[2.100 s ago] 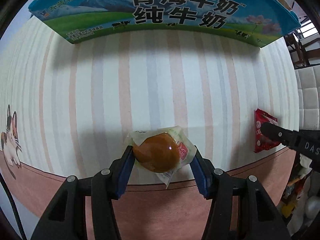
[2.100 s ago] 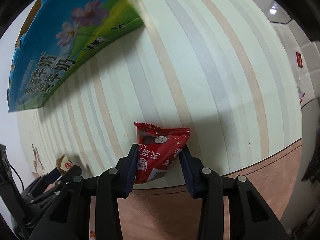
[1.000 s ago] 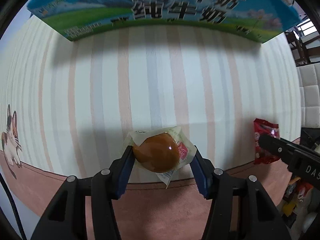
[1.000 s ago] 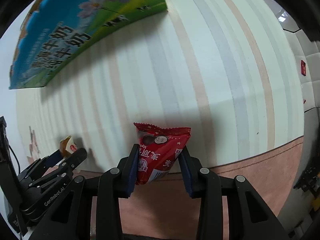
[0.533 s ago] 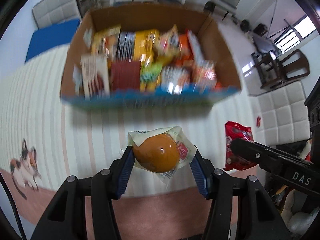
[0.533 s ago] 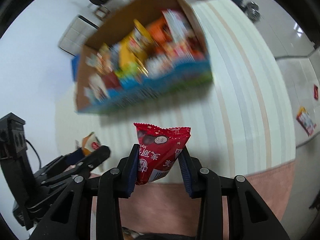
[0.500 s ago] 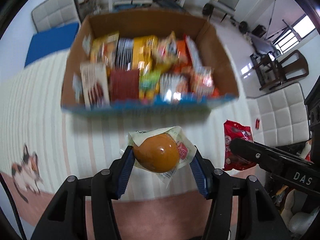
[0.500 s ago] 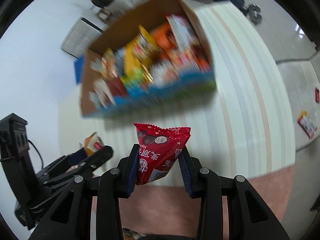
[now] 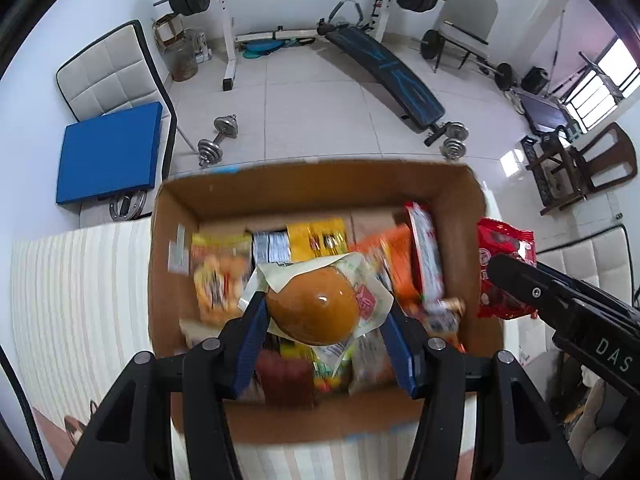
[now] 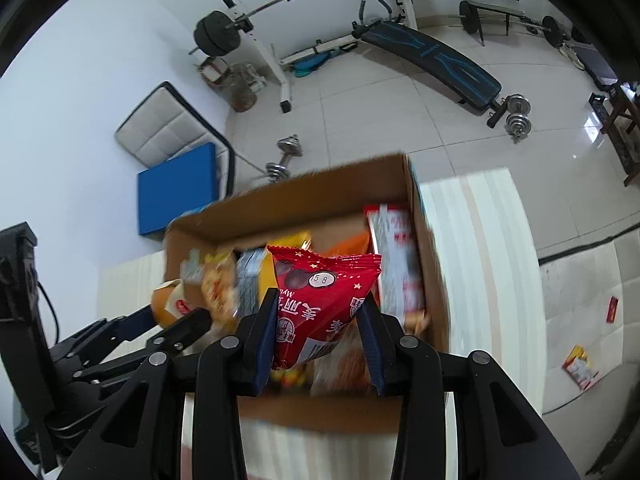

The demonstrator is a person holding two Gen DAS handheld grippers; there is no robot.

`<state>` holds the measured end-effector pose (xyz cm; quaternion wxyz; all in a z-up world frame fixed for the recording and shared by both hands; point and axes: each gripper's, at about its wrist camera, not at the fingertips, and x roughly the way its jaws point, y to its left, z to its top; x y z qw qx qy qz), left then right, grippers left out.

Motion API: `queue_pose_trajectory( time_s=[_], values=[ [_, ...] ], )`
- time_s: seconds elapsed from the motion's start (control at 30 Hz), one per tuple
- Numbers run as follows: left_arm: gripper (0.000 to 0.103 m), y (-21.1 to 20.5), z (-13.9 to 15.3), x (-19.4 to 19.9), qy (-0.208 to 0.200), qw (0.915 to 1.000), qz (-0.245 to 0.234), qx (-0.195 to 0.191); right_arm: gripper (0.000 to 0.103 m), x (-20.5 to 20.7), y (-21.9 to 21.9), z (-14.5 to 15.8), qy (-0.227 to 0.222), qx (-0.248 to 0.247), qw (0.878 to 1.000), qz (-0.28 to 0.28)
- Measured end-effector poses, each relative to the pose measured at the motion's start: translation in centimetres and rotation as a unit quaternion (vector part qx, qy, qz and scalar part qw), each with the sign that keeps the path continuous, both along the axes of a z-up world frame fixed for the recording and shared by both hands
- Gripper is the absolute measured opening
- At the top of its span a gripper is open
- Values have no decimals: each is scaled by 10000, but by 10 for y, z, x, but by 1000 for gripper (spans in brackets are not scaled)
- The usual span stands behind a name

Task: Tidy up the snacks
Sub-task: 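Carry the pastry and red packet over the box with both tools, then open both tools to drop the pastry and red packet into the box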

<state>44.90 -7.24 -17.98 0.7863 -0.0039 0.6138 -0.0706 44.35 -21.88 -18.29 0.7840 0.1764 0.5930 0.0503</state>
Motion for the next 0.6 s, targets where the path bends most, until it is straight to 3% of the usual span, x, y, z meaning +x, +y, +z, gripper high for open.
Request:
queue_pose_trajectory(
  time_s=[0.33, 0.6],
  values=[
    [53, 5, -66, 59, 697, 9974, 85, -136, 41, 54, 8, -72, 444, 27, 9990, 37],
    [54, 2, -90, 72, 1037, 9945, 57, -132, 43, 68, 11, -109, 743, 378, 9965, 40]
  ],
)
